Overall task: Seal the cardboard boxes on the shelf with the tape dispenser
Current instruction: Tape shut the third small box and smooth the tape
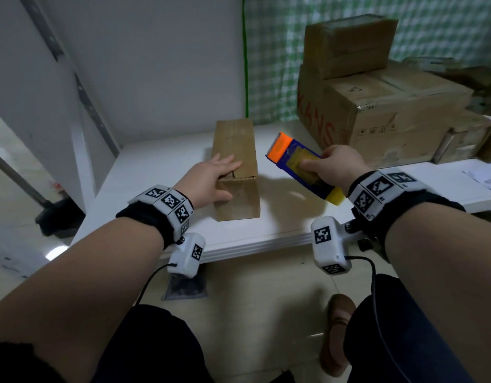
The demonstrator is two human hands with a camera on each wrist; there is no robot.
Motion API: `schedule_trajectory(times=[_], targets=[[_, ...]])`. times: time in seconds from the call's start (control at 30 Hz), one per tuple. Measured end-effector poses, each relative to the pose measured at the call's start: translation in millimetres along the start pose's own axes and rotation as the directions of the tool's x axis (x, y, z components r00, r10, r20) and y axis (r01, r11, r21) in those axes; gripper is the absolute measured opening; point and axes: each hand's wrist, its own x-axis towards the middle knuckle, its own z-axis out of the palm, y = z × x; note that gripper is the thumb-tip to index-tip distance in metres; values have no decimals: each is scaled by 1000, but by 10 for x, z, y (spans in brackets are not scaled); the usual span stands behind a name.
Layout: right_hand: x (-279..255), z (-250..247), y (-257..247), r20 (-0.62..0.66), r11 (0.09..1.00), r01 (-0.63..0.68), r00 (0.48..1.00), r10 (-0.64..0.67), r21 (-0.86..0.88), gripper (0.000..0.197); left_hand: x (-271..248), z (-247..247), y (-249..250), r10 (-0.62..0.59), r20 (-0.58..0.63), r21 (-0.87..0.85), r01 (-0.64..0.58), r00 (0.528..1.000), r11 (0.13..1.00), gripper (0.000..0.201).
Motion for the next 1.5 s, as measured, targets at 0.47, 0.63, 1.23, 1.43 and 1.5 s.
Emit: schedule_trajectory(times=[0.47,0.63,1.23,1.43,1.5], targets=[[73,344,158,223,879,122,975,-18,-462,39,61,-39,21,-164,-90,-381,118,982,917,44],[178,251,-26,100,888,111,992,-74,-446,66,166,-171,22,-330,66,-599,302,942,741,84],[-191,286,-634,721,998,23,691,-53,51,126,-212,-289,299,-332,472,-381,529,817,759,143],[-230,287,-651,652,996,47,758,12,-74,77,-194,-307,281,-346,463,-362,530,816,767,87],[-199,276,-655,643,981,79,764,54,-176,65,-156,-317,267,-342,542,-272,546,767,792,73]])
